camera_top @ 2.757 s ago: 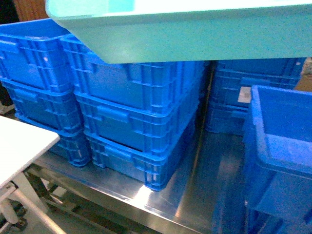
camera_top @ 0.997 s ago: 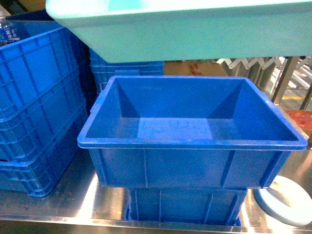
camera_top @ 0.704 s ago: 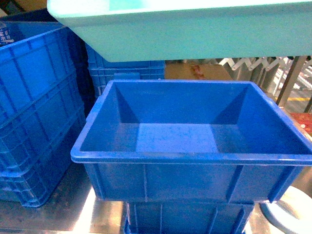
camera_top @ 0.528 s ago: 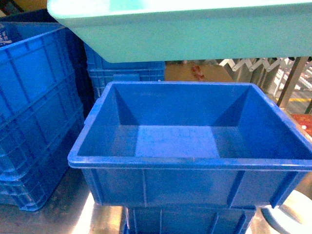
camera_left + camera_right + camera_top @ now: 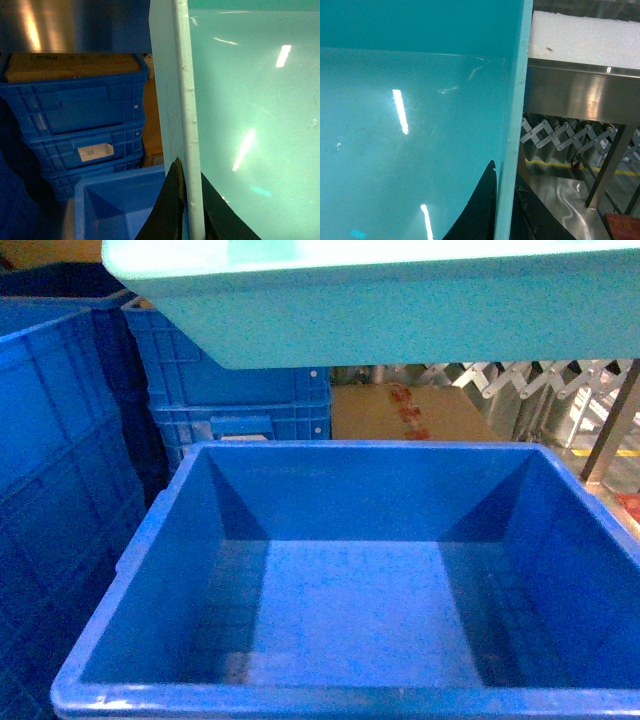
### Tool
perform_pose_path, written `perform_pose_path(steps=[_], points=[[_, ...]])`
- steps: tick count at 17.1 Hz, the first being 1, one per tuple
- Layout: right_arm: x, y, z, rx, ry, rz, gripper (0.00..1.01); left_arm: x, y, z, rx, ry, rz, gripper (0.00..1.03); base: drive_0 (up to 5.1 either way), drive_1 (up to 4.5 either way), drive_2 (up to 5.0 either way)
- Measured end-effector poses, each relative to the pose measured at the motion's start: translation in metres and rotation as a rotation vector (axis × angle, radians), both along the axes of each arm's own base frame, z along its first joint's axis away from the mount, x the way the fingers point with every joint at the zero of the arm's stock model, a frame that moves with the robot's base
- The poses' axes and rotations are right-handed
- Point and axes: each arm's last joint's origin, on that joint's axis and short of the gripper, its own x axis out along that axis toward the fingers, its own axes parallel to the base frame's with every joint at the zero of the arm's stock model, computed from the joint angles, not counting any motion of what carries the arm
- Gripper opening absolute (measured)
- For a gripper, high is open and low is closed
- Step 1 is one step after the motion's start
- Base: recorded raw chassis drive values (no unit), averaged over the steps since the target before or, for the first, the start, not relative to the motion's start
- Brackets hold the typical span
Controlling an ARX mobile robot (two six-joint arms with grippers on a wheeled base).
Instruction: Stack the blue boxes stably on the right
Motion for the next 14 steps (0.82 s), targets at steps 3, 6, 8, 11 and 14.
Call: perform_pose_path(steps=[3,6,8,11,14], points=[[0.001,0.000,-0.001,0.000,0.005,0.000,0.07,0.001,0.000,-0.002,0.001,0.007,0.001,0.02,0.0,0.00,0.0],[0.001,0.000,-0.001,0.000,0.003,0.001,0.07,0.001,0.000,-0.002,0.002,0.008,0.000,0.02,0.0,0.00,0.0],[-0.001,0.000,-0.004,-0.005,0.048,0.011,0.07,-0.002,0.000,-0.006,-0.010,0.071,-0.002,0.02,0.0,0.00,0.0],[-0.009,0.000,-0.024,-0.014,0.190,0.029,0.07,-0.007,0.002,-0.028,-0.007,0.221,0.001,0.02,0.0,0.00,0.0],[-0.007,0.001,-0.057,-0.009,0.381,0.056,0.07,-0.013,0.003,-0.055,0.023,0.393,0.003,0.02,0.0,0.00,0.0]])
